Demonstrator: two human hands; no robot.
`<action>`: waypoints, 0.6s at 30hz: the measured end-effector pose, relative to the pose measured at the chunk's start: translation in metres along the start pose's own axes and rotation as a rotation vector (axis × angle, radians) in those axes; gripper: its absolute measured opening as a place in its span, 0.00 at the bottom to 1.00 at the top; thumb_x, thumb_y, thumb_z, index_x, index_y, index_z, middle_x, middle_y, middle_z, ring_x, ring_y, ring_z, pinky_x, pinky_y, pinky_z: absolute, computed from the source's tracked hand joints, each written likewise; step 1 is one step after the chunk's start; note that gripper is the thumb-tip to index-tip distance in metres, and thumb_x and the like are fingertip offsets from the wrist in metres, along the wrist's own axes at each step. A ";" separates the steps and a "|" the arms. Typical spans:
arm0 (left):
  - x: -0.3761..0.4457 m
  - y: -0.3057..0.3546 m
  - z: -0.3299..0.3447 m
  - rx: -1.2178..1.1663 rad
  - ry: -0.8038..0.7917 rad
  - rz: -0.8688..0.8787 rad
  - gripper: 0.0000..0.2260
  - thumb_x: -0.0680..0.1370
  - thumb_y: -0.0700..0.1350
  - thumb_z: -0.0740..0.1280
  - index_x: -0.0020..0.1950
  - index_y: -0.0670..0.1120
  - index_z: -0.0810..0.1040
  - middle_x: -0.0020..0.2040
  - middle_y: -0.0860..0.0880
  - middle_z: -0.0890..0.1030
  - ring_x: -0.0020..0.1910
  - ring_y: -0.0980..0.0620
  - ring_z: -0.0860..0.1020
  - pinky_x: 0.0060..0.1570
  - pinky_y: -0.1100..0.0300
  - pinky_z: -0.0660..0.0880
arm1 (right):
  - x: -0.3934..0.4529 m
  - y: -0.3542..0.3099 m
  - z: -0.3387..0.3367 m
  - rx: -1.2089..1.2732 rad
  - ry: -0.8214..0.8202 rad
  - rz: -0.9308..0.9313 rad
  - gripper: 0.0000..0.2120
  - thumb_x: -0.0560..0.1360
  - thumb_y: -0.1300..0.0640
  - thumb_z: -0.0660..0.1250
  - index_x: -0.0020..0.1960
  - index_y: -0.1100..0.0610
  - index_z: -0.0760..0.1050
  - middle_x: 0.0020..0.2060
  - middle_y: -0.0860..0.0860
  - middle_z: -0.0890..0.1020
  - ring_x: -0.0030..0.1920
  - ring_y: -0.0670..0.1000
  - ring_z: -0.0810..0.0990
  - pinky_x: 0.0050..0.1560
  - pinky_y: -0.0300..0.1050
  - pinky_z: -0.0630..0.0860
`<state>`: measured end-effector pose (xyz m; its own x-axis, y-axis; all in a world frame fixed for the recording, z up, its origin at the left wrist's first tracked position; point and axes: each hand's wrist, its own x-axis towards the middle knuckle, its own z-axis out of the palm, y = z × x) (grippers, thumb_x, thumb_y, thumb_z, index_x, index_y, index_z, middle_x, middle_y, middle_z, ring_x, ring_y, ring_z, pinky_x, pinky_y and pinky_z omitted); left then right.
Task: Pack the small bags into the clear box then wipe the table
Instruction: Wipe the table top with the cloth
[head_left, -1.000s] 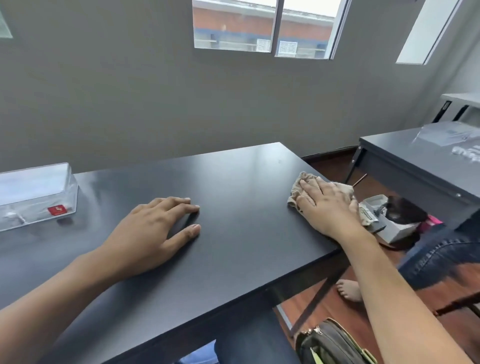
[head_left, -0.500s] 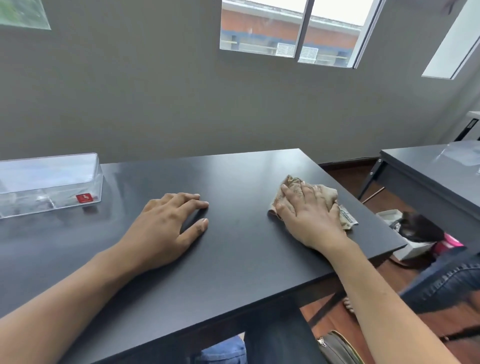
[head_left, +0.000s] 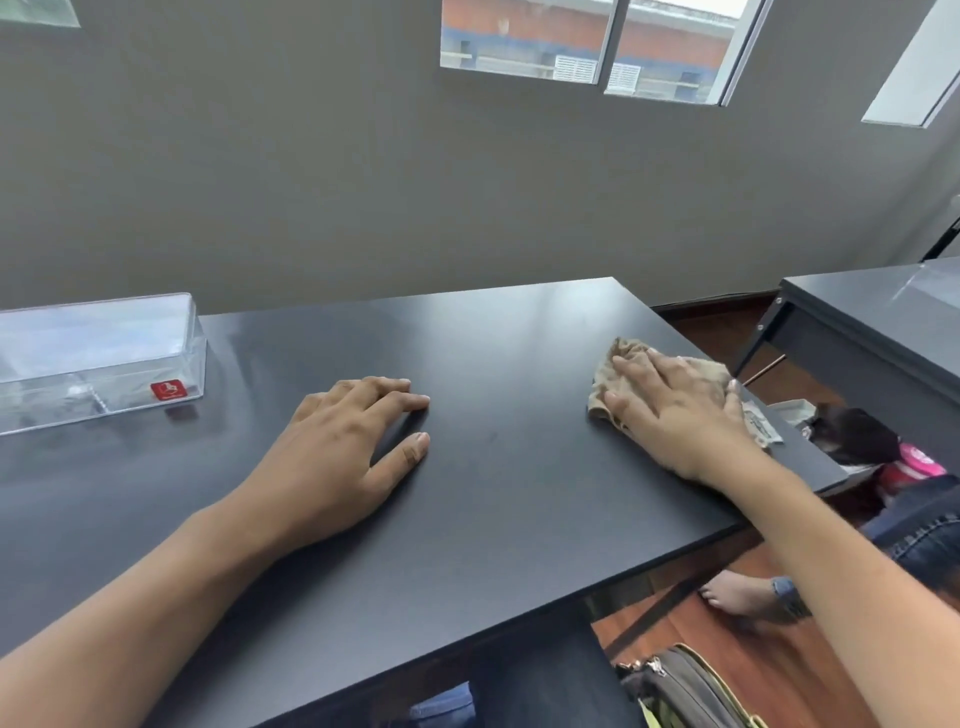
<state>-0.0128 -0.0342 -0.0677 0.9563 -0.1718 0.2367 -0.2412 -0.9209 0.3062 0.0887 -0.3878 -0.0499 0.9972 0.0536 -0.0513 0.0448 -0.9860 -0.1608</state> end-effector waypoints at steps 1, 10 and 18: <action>0.000 0.000 0.000 -0.001 0.000 0.001 0.25 0.79 0.67 0.51 0.74 0.62 0.68 0.75 0.61 0.67 0.75 0.58 0.62 0.73 0.55 0.58 | 0.017 0.001 -0.002 0.008 0.005 0.040 0.35 0.74 0.24 0.44 0.79 0.31 0.52 0.83 0.41 0.50 0.83 0.50 0.45 0.77 0.70 0.37; 0.003 -0.001 -0.001 -0.006 -0.008 -0.003 0.23 0.79 0.66 0.53 0.71 0.61 0.70 0.72 0.60 0.69 0.73 0.56 0.64 0.72 0.52 0.60 | 0.114 -0.045 -0.010 0.054 -0.032 0.204 0.33 0.79 0.32 0.41 0.83 0.40 0.48 0.84 0.49 0.45 0.83 0.60 0.39 0.74 0.76 0.36; 0.005 -0.003 -0.004 -0.015 -0.021 0.019 0.23 0.79 0.67 0.53 0.70 0.62 0.71 0.71 0.60 0.70 0.72 0.54 0.66 0.72 0.50 0.62 | 0.050 -0.062 0.002 0.015 -0.084 -0.032 0.30 0.79 0.30 0.41 0.81 0.33 0.45 0.84 0.45 0.42 0.83 0.52 0.37 0.77 0.70 0.35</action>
<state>-0.0077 -0.0312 -0.0638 0.9546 -0.1967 0.2238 -0.2619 -0.9121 0.3154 0.1361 -0.3235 -0.0449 0.9868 0.0986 -0.1286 0.0748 -0.9811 -0.1782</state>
